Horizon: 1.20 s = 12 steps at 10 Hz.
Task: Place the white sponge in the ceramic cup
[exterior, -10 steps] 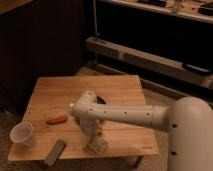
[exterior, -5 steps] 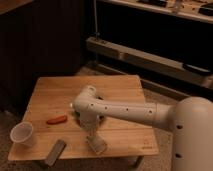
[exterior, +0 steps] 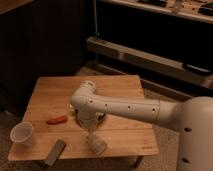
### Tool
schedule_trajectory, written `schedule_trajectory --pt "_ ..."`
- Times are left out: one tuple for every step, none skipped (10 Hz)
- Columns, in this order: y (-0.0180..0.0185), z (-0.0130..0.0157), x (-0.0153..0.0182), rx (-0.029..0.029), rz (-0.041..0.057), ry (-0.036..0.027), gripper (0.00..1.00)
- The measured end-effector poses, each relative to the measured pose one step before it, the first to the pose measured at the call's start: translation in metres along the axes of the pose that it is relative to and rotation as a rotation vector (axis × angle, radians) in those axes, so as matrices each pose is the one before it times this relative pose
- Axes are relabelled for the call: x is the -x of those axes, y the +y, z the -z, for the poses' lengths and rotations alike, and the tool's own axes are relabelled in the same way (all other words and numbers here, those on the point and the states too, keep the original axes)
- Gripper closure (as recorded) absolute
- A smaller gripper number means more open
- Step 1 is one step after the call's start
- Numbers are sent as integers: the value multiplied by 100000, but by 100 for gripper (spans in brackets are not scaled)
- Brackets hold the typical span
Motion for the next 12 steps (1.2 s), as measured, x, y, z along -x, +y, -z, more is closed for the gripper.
schedule_trajectory --pt "96 289 66 -66 -135 521 88" --pt "-5 -129 -188 -1051 248 -359 77" --pt "18 -628 -260 -1167 249 -914 68" --pt "-37 -1062 -341 -934 505 -1369 57" --pt "34 -862 -366 -687 130 -906 48" --pt "117 -1097 -451 -602 -195 -1325 37" --pt "217 -656 -432 -167 -615 -913 28" --pt "223 -337 -340 -26 -629 -468 21" --pt "219 -92 -92 77 -639 -218 20" --pt "345 -28 -18 120 -1430 -73 20" --pt "342 -25 138 -40 -1113 -35 20" --pt "346 -44 174 33 -936 -34 20"
